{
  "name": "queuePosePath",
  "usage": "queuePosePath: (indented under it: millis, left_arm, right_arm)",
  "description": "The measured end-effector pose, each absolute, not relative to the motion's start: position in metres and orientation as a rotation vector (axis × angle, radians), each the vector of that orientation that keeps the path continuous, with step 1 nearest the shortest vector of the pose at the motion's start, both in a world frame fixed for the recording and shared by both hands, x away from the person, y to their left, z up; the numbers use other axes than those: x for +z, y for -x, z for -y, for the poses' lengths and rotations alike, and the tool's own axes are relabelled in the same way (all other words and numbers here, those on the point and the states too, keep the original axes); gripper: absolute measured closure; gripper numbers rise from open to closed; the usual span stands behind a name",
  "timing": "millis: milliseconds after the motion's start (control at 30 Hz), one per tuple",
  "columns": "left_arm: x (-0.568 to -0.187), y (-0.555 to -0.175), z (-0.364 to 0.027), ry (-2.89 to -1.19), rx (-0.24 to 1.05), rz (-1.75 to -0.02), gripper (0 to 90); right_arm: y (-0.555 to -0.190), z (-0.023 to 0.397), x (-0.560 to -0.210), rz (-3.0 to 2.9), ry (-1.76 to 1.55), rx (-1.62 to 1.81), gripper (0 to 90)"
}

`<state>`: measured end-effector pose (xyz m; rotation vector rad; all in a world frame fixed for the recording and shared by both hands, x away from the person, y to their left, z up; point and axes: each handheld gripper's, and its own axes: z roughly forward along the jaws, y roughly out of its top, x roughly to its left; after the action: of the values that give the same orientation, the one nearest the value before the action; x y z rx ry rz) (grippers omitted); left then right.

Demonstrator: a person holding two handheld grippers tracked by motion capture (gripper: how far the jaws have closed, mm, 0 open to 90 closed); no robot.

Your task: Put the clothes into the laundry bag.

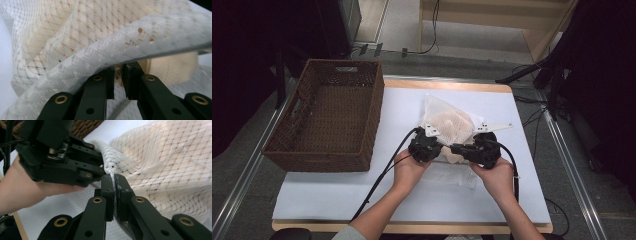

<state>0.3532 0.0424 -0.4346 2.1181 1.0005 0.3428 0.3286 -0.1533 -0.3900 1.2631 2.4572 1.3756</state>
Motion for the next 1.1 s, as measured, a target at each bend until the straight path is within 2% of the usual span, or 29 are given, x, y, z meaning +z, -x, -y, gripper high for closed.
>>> queuePosePath:
  millis: [533,667,800,933,1100]
  left_arm:
    - [-0.460,-0.384,-0.034,-2.154,0.344,-1.012,80.8]
    - [-0.455,-0.383,-0.039,-2.162,0.287,-1.021,79.2]
    - [-0.446,-0.377,-0.044,-2.152,0.257,-1.011,73.8]
    - [-0.441,-0.368,-0.050,-2.166,0.255,-0.978,72.5]
    - [-0.435,-0.359,-0.053,-2.161,0.252,-0.966,62.0]
  right_arm:
    - [-0.341,0.151,-0.406,-2.470,-1.317,1.323,88.0]
    - [-0.342,0.152,-0.408,-2.476,-1.320,1.320,87.9]
    - [-0.342,0.154,-0.407,-2.472,-1.314,1.323,87.9]
    - [-0.342,0.157,-0.406,-2.462,-1.328,1.340,87.9]
    - [-0.341,0.156,-0.405,-2.475,-1.315,1.342,87.8]
